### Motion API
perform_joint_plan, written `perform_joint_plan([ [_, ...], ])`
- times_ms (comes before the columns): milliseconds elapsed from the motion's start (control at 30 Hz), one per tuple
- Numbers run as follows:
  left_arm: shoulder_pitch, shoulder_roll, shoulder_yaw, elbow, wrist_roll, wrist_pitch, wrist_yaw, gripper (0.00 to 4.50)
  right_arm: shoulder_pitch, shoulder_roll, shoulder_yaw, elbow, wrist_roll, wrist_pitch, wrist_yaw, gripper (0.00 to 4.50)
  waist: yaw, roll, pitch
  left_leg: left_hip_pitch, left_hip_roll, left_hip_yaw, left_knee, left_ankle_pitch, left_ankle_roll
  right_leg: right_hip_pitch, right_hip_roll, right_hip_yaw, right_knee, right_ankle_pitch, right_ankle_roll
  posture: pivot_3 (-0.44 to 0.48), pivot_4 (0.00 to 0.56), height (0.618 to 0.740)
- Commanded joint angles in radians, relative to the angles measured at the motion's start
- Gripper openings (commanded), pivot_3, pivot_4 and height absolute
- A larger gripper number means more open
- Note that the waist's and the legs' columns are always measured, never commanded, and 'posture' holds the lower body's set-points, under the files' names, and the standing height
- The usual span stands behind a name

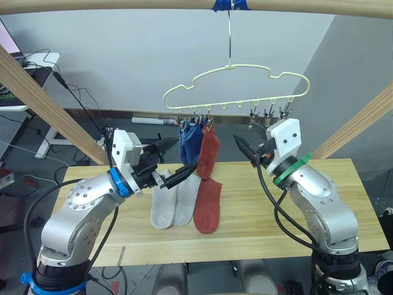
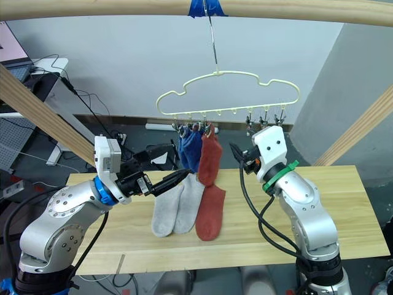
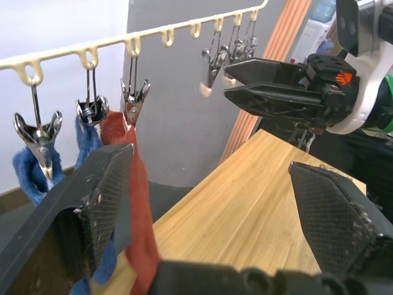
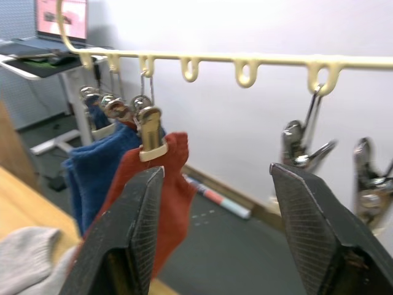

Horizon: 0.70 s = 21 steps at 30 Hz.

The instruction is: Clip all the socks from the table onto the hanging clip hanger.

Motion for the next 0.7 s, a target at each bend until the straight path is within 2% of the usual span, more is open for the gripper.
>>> perform_joint_plan([
  [33,-0.018,-0.005,0.009,-0.032,-0.028,-0.002,0.0,4.5,-0.025,0.03,0.012,-0.002,-0.024,-0.022,-0.046,2.81,0.0,0.0,0.0,0.0,0.0,0.0,0.0,0.0,0.0,0.0,0.0,0.0,0.0,0.0,0.0,-0.095,0.278,0.74],
  [433,-0.039,-0.004,0.015,-0.064,-0.096,0.045,0.013,4.5,-0.077,0.08,0.017,0.042,-0.046,-0.02,-0.097,2.81,-0.001,0.0,0.0,0.0,0.0,0.0,0.0,0.0,0.0,0.0,0.0,0.0,0.0,0.0,0.0,-0.091,0.266,0.74],
  [700,-0.022,-0.001,0.018,-0.074,-0.098,0.04,0.013,4.5,-0.034,0.065,0.021,-0.017,-0.023,0.018,-0.087,2.81,0.0,0.0,0.0,0.0,0.0,0.0,0.0,0.0,0.0,0.0,0.0,0.0,0.0,0.0,0.0,-0.096,0.26,0.74],
])
